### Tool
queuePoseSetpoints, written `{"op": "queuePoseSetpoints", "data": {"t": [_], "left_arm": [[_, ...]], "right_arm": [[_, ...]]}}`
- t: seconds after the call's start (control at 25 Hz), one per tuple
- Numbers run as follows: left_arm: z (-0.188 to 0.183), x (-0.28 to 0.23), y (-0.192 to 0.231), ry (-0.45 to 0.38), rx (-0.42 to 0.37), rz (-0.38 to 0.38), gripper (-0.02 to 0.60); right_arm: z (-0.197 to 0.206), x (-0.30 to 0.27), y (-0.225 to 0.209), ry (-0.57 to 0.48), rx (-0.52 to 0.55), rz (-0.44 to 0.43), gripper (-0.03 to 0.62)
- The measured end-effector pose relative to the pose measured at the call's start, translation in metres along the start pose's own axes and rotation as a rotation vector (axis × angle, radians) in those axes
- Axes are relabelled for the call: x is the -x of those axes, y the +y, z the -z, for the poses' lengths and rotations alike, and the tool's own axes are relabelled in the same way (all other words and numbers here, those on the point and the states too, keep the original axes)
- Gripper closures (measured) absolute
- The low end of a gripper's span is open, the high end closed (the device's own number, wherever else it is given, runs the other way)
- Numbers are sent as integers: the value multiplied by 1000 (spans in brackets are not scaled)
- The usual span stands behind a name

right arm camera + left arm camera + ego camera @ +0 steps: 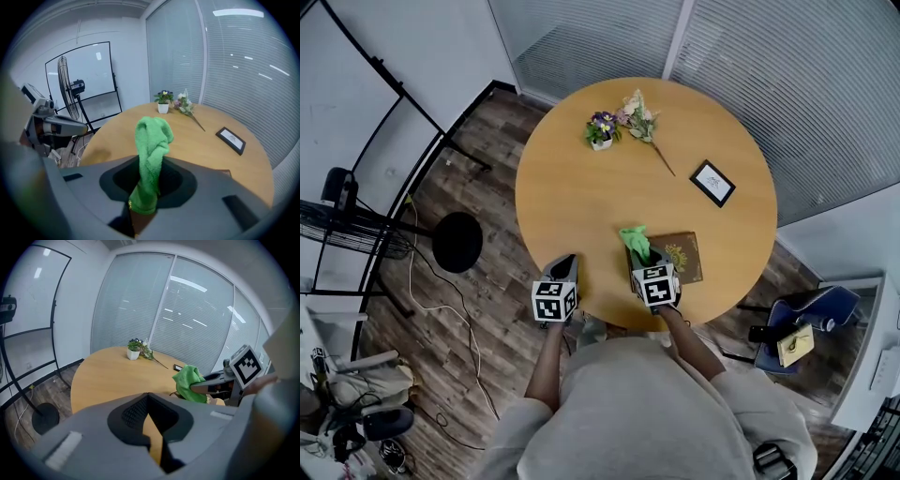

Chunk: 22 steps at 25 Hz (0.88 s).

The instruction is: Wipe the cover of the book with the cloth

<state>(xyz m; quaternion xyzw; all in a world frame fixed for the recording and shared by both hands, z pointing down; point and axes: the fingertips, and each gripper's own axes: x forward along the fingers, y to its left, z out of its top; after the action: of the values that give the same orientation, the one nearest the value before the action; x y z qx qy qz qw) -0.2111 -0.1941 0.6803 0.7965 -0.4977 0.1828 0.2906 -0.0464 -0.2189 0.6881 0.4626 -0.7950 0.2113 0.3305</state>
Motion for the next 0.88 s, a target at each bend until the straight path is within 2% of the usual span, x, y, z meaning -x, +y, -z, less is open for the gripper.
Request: {"op": "queuePoseSetpoints", "data": {"t": [0.36,0.52,0.88], "left_arm": [[5,6,8,4,10,-15,572],[6,7,9,2,15,-19,572],[8,5,4,4,16,-13,572]], "right_arm": [[9,-24,-2,67,23,11,496],[10,-27,-3,88,-3,17,494],[14,-38,-5,138,67,38,496]]}}
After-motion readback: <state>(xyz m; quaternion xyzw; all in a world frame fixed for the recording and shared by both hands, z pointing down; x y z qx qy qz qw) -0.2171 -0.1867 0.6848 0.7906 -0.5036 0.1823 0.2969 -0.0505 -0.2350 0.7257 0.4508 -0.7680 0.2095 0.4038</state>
